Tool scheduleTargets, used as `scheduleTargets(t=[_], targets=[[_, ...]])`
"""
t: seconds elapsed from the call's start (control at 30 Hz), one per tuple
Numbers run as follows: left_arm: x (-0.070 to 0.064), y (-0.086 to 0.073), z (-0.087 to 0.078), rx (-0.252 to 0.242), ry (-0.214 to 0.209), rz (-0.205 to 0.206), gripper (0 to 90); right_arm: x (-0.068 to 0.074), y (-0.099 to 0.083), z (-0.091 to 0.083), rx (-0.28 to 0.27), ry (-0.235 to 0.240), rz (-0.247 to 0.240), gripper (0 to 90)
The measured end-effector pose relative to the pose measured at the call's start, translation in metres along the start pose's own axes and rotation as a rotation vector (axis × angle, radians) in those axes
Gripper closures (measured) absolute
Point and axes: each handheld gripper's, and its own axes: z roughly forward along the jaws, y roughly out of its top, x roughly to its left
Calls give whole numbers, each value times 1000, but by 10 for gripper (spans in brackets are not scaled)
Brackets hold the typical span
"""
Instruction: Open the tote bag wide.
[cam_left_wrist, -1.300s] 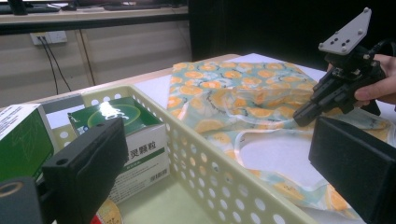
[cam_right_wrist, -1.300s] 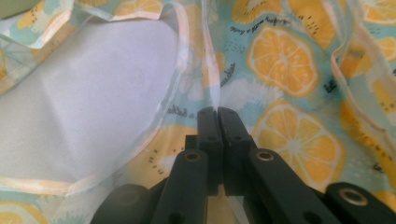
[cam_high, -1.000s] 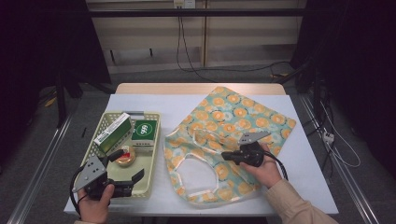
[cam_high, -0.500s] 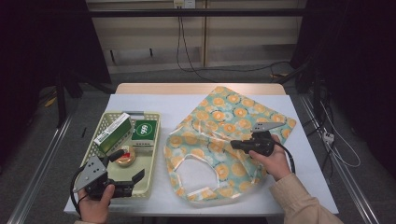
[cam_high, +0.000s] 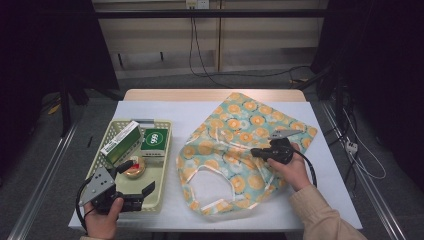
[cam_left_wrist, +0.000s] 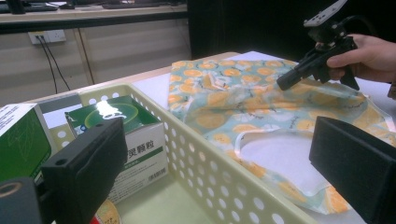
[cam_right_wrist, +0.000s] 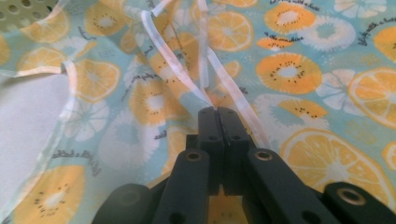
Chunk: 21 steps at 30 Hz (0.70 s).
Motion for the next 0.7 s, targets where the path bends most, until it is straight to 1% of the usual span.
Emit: scheduleTargets(t=[0.1, 0.17, 0.27, 0.33, 0.47, 0.53, 0.57, 0.7], targets=[[0, 0, 0, 1, 0, 0, 41, -1, -2, 5, 17, -10, -3, 896], [0, -1, 0, 2, 0, -4, 41, -1, -3, 8, 25, -8, -11, 892], [0, -1, 0, 1, -1, -4, 41, 2, -3, 10, 28, -1, -15, 873], [0, -1, 0, 2, 0, -5, 41, 5, -3, 12, 32, 14, -25, 858], [0, -1, 1, 3, -4, -6, 41, 11, -2, 16, 30, 27, -44, 786], [0, -2, 1, 3, -3, -8, 41, 16, -1, 19, 28, 50, -57, 731], [0, -2, 2, 5, -3, -7, 41, 19, 0, 22, 31, 60, -71, 698], [0, -2, 2, 5, -4, -10, 41, 29, 2, 32, 71, 55, -115, 598]])
